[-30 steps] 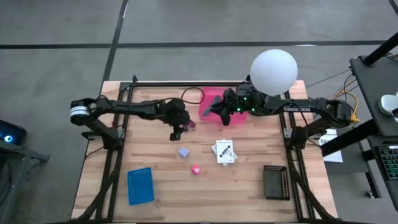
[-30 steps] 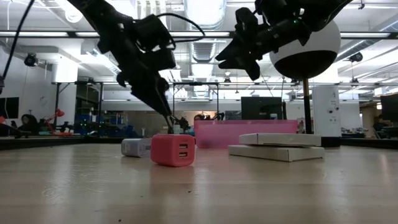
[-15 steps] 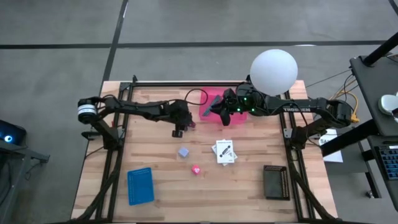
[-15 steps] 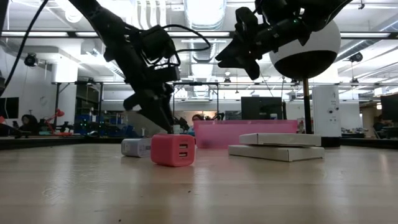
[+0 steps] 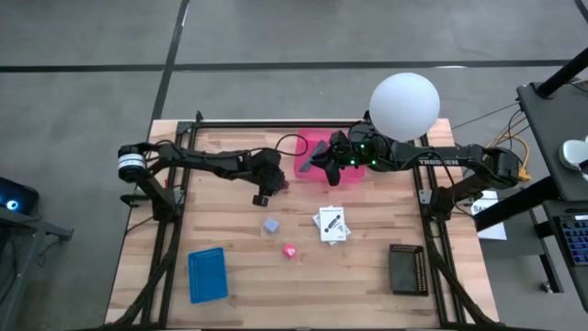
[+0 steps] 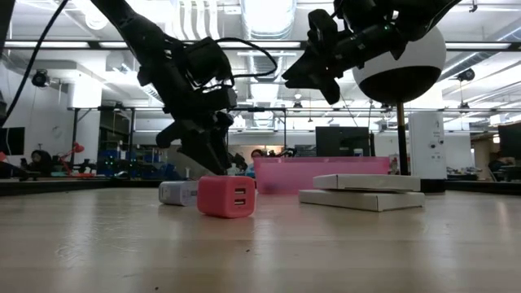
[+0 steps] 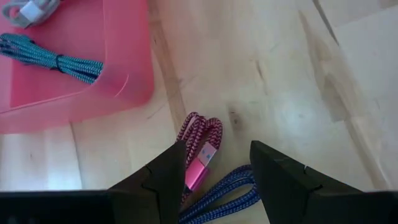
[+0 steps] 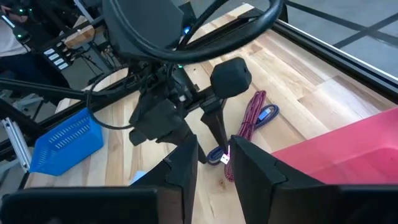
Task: Pick and place items into bin
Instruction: Put the pink charger cable into the pink bin
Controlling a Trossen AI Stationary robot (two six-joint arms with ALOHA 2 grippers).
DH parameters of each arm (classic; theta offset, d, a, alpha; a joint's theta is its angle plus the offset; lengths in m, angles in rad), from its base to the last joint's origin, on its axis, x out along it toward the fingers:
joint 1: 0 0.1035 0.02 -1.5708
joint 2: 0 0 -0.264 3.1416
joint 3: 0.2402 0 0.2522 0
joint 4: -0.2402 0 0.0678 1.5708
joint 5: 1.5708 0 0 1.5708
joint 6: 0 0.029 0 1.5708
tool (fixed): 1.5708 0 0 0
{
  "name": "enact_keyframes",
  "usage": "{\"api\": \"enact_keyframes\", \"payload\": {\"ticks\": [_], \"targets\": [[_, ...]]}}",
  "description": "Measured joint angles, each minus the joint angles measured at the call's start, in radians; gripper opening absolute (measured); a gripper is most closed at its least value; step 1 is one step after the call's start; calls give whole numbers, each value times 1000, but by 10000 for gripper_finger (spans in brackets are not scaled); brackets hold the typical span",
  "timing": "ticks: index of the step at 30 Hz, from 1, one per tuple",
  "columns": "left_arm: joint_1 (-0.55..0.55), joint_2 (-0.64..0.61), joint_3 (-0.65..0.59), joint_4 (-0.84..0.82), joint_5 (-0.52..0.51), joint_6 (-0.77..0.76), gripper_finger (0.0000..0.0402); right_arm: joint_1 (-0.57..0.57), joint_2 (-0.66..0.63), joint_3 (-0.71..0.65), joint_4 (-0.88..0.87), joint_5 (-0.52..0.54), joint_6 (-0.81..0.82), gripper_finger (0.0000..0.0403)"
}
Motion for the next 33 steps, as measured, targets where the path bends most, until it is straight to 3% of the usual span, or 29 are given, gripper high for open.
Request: {"api": "enact_keyframes", "payload": {"ticks": [11, 25, 33], "targets": [[0, 85, 1, 45, -112, 1, 163, 0, 0, 0, 1, -1, -4, 87], [-2, 136, 2, 112, -156, 0, 159, 0, -1, 0, 2, -3, -3, 80], [-2, 139, 2, 111, -187, -1, 89, 0, -1, 0, 2, -3, -3, 70]]}}
